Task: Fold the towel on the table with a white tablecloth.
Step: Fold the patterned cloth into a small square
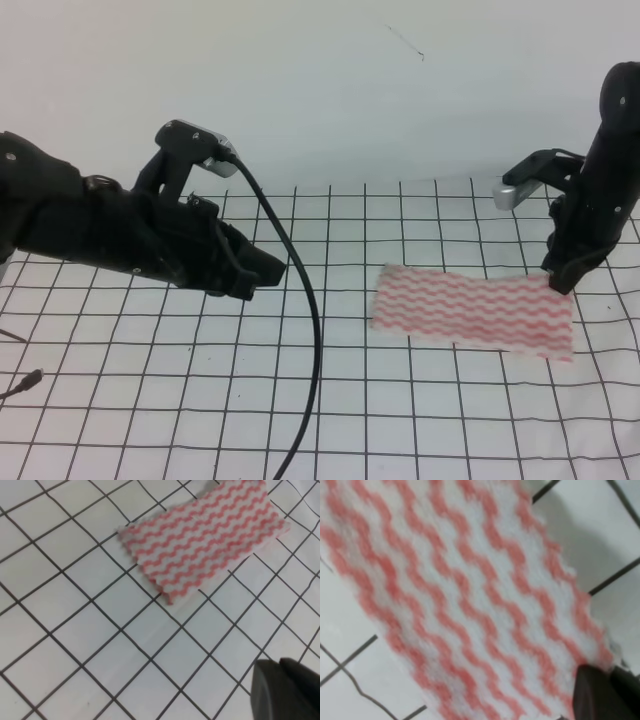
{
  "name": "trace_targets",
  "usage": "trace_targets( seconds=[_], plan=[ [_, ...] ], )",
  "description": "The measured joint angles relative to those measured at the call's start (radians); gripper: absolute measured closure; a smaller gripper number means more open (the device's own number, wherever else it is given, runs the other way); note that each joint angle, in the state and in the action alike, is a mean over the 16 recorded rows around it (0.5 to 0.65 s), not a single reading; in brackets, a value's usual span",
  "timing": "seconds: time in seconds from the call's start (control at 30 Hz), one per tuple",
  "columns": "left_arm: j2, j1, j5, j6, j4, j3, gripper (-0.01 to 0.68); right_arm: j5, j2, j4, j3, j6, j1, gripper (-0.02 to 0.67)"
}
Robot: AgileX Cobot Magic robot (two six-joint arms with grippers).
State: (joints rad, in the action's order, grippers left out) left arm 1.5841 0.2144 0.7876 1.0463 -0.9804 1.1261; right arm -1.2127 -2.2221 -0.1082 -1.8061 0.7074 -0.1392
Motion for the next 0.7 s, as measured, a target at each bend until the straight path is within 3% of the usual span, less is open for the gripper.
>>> trace_targets(
  seconds=[0.37,0.7],
  plan=[
    [0.0,0.0,0.001,0.0,-0.001,0.0,0.674,0.016,-0.004,0.029,0.0,-0.026,0.0,0.636],
    [0.0,0.0,0.004,-0.002,-0.001,0.0,0.674,0.038,-0.006,0.039,0.0,-0.08,0.003,0.529]
  ],
)
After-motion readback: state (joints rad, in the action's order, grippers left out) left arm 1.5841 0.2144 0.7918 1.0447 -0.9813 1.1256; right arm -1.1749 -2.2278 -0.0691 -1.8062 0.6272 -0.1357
